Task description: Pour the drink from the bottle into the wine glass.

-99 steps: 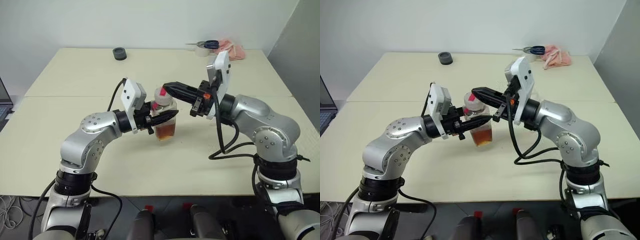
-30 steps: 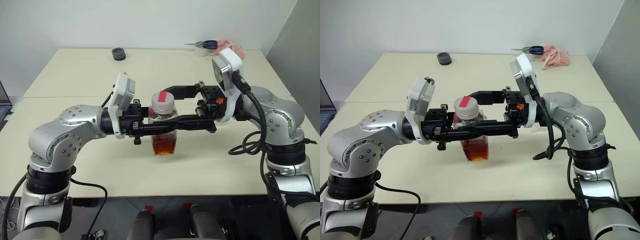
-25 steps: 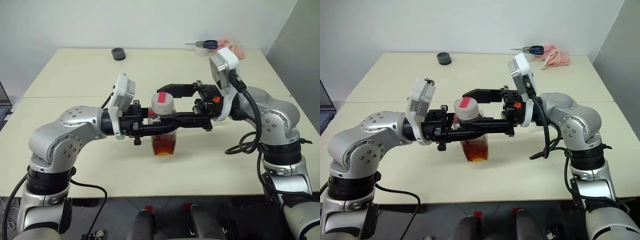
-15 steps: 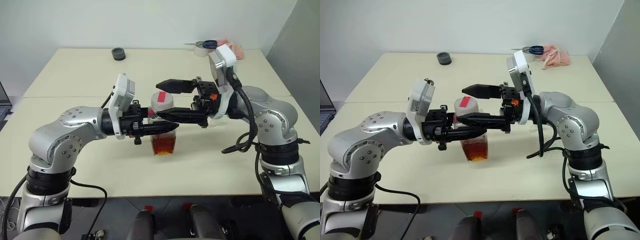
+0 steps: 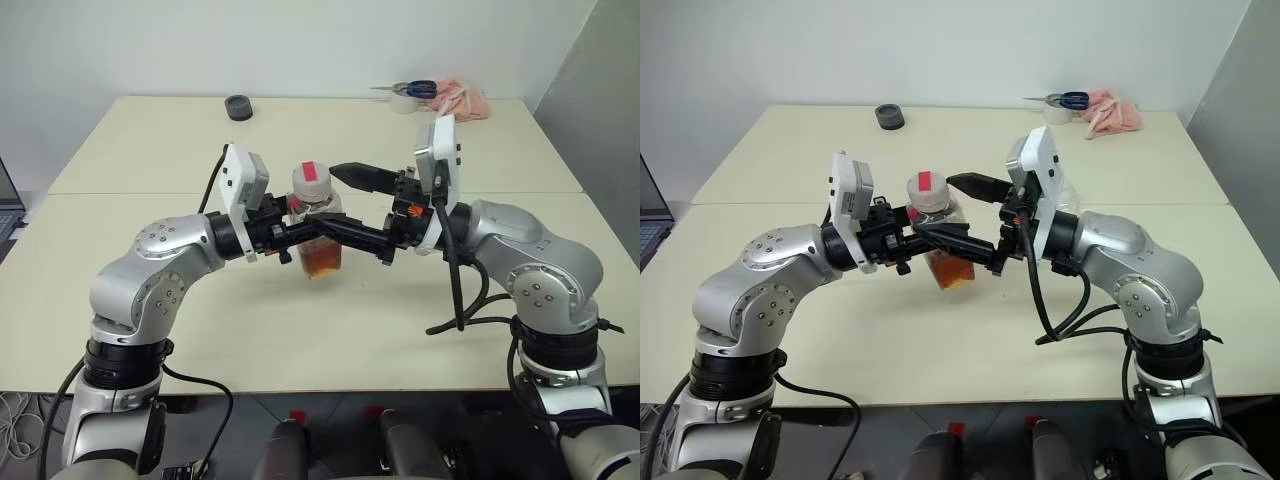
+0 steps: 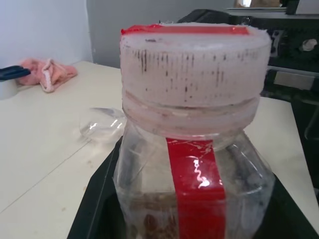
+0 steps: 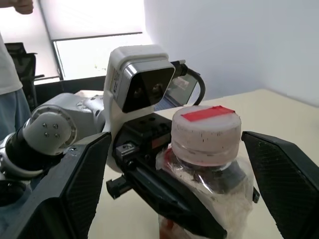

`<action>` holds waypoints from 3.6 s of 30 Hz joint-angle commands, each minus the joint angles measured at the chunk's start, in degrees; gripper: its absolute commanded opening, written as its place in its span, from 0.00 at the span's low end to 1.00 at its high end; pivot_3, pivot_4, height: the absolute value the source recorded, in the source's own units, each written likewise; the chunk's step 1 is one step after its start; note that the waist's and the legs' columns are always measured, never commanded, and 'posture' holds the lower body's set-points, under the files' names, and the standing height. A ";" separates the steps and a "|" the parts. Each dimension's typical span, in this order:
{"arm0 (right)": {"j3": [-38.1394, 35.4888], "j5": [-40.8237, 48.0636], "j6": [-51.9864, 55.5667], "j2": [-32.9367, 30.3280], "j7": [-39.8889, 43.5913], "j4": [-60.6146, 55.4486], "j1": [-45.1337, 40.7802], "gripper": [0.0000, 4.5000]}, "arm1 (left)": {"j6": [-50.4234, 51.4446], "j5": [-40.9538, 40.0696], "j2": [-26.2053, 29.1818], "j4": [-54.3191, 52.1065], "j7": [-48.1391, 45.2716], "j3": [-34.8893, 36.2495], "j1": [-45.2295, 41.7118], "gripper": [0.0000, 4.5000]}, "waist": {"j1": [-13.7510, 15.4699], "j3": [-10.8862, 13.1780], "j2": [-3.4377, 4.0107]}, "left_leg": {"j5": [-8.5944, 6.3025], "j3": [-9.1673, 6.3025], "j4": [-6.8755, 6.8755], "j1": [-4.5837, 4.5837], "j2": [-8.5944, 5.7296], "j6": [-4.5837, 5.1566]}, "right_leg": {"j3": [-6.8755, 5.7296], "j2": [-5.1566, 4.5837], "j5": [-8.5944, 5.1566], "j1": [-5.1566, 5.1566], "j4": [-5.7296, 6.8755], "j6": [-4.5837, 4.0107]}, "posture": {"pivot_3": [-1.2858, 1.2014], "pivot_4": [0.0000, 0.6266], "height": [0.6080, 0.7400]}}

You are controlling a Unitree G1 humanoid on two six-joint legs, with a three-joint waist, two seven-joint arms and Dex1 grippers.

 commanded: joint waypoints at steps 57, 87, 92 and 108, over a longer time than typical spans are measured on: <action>-3.58 6.06 -0.44 -3.42 3.73 1.69 -0.95 0.99 | 1.33 -1.85 0.83 -6.31 -1.11 0.29 0.97 0.41 | -0.04 0.00 0.00 | 0.00 0.03 -0.01 0.00 0.00 0.01 | 0.01 0.01 0.00 0.00 -0.01 0.00 | 0.52 0.24 1.00; -5.03 -0.04 -10.54 2.15 2.73 8.94 -6.47 0.40 | 1.81 -2.34 0.86 -7.52 -0.53 0.59 2.52 0.41 | -0.11 0.00 0.00 | 0.00 0.02 -0.01 0.01 0.01 0.00 | 0.00 0.01 0.00 0.00 0.00 0.00 | 0.52 0.24 1.00; -6.32 -1.98 -14.32 1.23 4.09 9.89 -6.86 0.40 | 2.00 -2.80 0.67 -8.00 0.36 0.54 2.99 0.41 | -0.10 0.00 0.00 | 0.00 0.02 -0.01 0.00 0.00 0.00 | 0.00 0.01 0.00 0.00 -0.02 0.00 | 0.52 0.24 1.00; -7.29 -3.40 -16.07 -0.34 2.44 9.29 -3.65 0.40 | 2.51 -3.24 -0.22 -8.61 1.84 0.44 3.22 0.41 | -0.09 0.00 0.01 | 0.00 0.04 -0.02 0.07 0.07 0.00 | 0.03 0.05 0.01 0.02 0.04 -0.01 | 0.52 0.24 1.00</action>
